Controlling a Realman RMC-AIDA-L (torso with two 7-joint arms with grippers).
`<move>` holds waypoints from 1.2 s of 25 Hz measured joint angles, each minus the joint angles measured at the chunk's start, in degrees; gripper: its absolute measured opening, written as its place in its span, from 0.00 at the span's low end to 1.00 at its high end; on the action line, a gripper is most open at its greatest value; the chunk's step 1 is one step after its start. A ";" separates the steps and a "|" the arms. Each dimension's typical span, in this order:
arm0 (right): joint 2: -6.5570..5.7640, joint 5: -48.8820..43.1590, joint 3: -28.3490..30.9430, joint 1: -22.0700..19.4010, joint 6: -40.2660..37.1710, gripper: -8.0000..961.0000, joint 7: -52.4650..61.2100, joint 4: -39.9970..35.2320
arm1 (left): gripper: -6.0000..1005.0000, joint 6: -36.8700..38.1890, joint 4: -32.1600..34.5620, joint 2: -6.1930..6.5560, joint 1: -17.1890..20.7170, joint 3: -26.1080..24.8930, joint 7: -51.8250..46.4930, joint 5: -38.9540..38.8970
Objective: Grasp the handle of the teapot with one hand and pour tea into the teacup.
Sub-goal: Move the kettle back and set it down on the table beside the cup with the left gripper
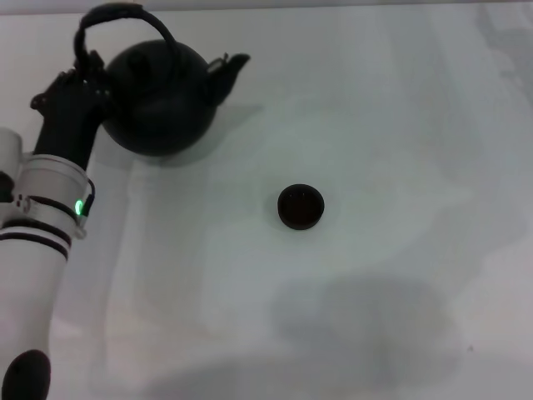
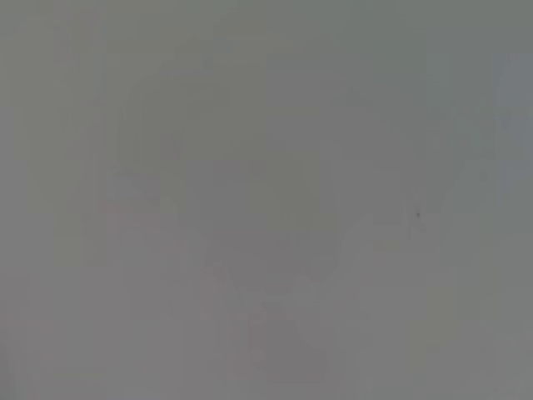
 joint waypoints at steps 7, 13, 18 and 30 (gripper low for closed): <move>0.11 -0.11 -0.05 0.36 -0.50 0.88 -0.03 0.00 | 0.11 -2.90 0.05 -0.02 -0.49 0.39 1.96 1.40; 0.20 -0.12 -0.08 -0.06 -0.20 0.88 -0.03 0.10 | 0.11 -4.42 -0.02 -0.05 -0.22 0.38 1.96 2.38; 0.26 -0.12 -0.09 -0.21 0.14 0.88 -0.02 0.33 | 0.13 -5.34 0.16 0.03 0.15 0.37 1.58 4.44; 0.27 -0.11 -0.08 -0.95 0.99 0.88 0.29 0.49 | 0.22 -4.81 0.18 0.20 2.04 0.31 1.31 9.22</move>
